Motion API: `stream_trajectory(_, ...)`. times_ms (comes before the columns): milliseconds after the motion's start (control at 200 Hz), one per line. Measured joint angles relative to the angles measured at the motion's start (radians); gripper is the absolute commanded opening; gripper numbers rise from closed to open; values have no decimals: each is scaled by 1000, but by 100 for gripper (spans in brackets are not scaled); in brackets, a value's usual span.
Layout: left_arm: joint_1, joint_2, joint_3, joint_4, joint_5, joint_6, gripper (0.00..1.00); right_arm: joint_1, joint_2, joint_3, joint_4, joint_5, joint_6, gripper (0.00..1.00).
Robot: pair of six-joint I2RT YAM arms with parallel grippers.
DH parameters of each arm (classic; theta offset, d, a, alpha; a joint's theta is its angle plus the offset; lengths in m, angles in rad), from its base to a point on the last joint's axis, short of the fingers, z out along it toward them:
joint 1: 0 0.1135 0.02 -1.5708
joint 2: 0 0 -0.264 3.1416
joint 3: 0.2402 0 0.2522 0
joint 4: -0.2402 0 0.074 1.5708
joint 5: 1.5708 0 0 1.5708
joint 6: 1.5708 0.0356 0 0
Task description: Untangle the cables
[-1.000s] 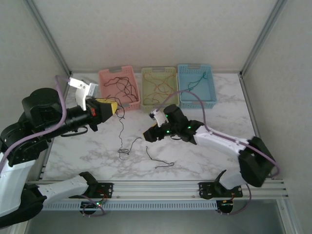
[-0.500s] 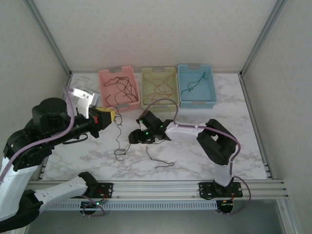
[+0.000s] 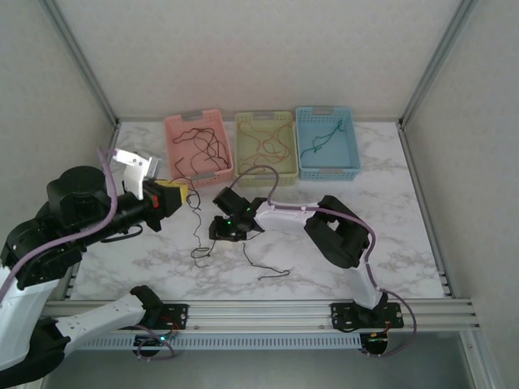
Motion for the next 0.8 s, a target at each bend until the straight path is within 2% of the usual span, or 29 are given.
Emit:
stream_trajectory(50,0,0,0,0,-1,0,0,0,7,11,-3,5,-3,10)
stream_trajectory(130,0,-3,0,-1,-8,0,0,0,7,13,-8,8,-8,0)
stream_trajectory(260,0,-22,0,-9,-64,1,0,-8,-16,11,-48,43,-37,0)
stream_trajectory(350,0,-39,20,-34,-165,2,0,-48,-98,-51,-47,55,-64,0)
stream_trajectory(611,0,-177,129,-60,-498,-4,0,-332,-486,-372,-55,159,-140,0)
stream_trajectory(796,-7,-314,161,-67,-630,-8,0,-438,-598,-508,-98,206,-177,0)
